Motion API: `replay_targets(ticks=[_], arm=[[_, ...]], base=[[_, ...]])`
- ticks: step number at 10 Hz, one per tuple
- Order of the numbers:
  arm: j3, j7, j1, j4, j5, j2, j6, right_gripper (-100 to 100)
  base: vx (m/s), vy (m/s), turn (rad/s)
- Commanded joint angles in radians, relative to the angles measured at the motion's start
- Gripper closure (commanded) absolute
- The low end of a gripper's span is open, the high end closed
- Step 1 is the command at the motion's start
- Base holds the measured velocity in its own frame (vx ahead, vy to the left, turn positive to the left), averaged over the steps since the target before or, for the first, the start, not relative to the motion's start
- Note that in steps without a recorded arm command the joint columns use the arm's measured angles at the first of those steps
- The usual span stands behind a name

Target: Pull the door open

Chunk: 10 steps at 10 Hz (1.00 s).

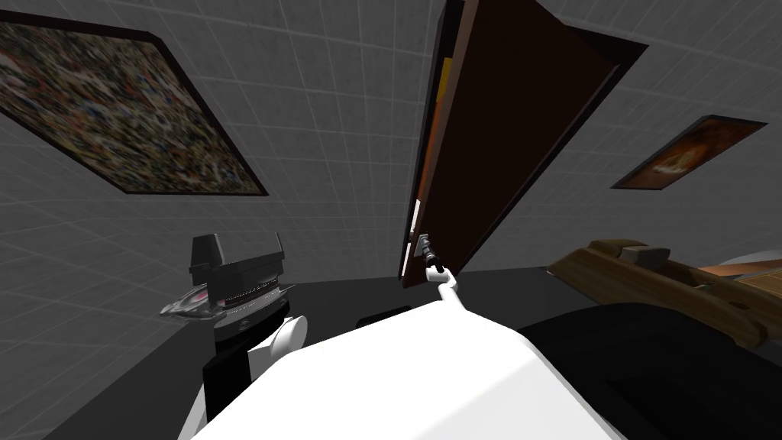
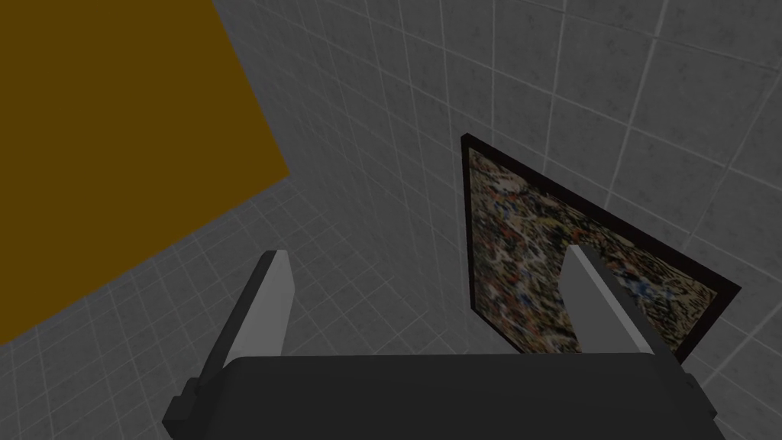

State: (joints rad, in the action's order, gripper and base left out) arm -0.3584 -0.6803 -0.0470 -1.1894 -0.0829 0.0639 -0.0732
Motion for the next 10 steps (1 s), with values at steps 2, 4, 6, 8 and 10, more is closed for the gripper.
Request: replay_targets(ticks=[2, 4, 6, 8, 10], arm=[[-0.024, 0.014, 0.026, -0.025, 0.073, 0.024, 0.053, 100], [-0.024, 0.014, 0.026, -0.025, 0.073, 0.024, 0.053, 100], [-0.024, 0.014, 0.026, -0.025, 0.073, 0.024, 0.053, 100], [-0.024, 0.014, 0.026, -0.025, 0.073, 0.024, 0.053, 100], [-0.005, 0.009, 0.002, -0.021, 0.108, -0.008, 0.084, 100]], base=[[-0.01, 0.016, -0.019], [-0.003, 0.002, -0.021], [-0.005, -0.007, -0.002], [0.005, 0.007, 0.028], [-0.007, 0.017, -0.025]])
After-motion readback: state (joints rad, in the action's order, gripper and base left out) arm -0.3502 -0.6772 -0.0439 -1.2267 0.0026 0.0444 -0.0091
